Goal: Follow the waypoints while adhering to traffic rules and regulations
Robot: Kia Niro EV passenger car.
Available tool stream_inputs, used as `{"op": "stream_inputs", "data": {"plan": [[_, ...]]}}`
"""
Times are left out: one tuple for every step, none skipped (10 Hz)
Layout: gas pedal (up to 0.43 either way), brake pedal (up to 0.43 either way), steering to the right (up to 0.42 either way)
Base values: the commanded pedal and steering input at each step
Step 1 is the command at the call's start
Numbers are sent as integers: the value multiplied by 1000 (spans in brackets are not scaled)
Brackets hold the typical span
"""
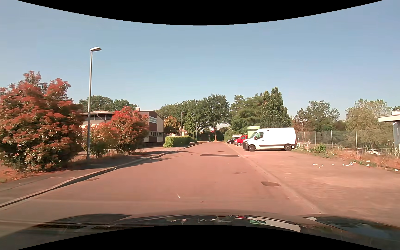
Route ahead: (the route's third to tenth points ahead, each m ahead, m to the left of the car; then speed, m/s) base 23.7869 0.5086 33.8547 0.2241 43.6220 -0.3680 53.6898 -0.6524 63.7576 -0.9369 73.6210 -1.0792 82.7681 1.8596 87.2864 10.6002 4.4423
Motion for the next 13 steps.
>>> {"op": "stream_inputs", "data": {"plan": [[67,0,30],[67,0,30],[67,0,19],[79,0,9],[79,0,5],[79,0,5],[79,0,5],[79,0,5],[79,0,4],[87,0,2],[138,0,2],[157,0,2],[157,0,2]]}}
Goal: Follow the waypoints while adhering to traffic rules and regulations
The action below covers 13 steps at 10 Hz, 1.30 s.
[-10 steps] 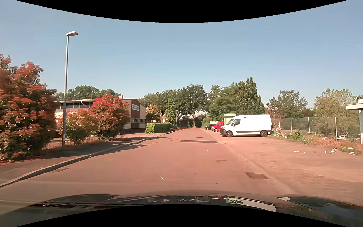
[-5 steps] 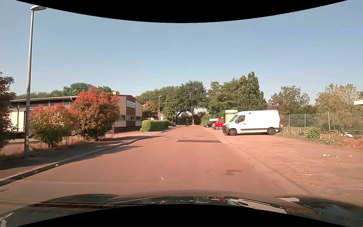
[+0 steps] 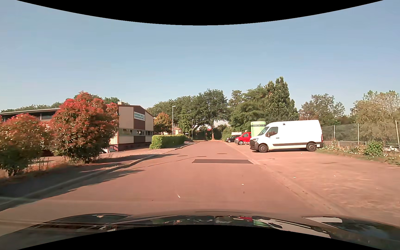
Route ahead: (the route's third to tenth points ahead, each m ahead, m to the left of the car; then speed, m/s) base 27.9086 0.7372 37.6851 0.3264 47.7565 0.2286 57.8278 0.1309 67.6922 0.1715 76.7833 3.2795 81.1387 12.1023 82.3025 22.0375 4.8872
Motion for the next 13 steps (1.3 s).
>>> {"op": "stream_inputs", "data": {"plan": [[150,0,2],[150,0,2],[138,0,2],[138,0,2],[130,0,2],[130,0,2],[130,0,2],[130,0,2],[130,0,2],[130,0,2],[130,0,2],[130,0,2],[130,0,2]]}}
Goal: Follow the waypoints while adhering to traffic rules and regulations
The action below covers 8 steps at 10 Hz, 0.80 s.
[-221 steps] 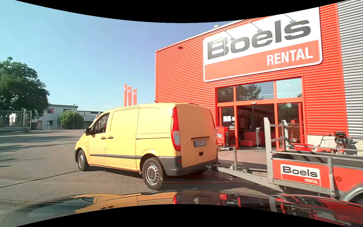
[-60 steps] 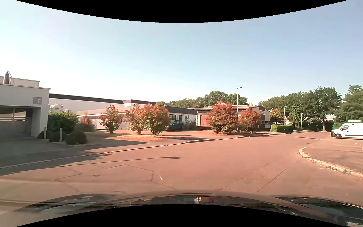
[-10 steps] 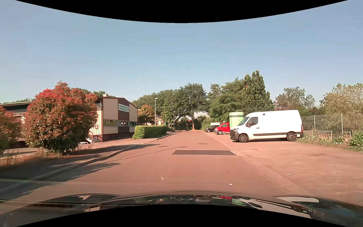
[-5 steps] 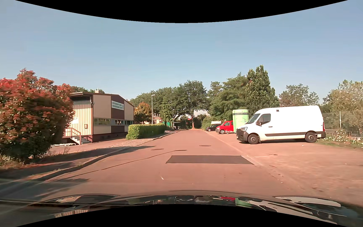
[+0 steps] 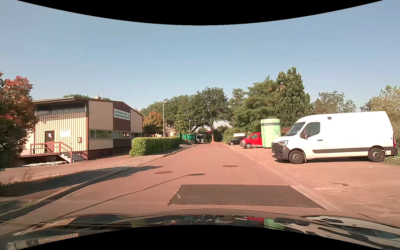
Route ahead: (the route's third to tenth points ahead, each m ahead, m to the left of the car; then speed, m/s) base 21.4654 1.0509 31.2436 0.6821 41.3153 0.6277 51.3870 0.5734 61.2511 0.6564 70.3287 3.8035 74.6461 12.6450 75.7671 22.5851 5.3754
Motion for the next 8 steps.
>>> {"op": "stream_inputs", "data": {"plan": [[130,0,4],[130,0,9],[130,0,11],[130,0,12],[130,0,14],[130,0,15],[130,0,17],[130,0,23]]}}
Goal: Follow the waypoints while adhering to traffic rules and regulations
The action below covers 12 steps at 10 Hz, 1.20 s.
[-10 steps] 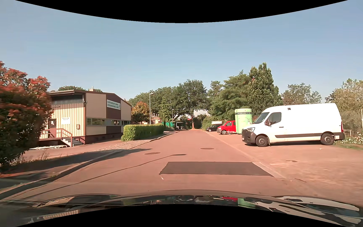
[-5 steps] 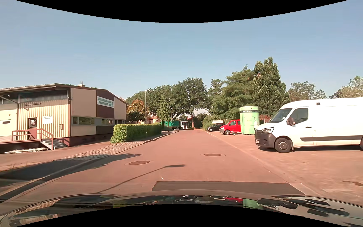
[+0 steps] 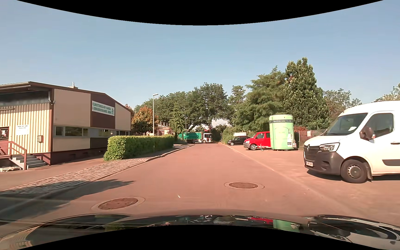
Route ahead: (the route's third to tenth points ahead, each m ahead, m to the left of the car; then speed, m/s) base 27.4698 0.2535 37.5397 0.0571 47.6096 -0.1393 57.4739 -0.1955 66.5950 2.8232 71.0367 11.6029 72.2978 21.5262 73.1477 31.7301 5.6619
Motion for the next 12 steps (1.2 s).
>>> {"op": "stream_inputs", "data": {"plan": [[130,0,34],[130,0,41],[130,0,41],[130,0,40],[130,0,38],[130,0,26],[130,0,16],[130,0,11],[130,0,9],[130,0,9],[118,0,9],[118,0,8]]}}
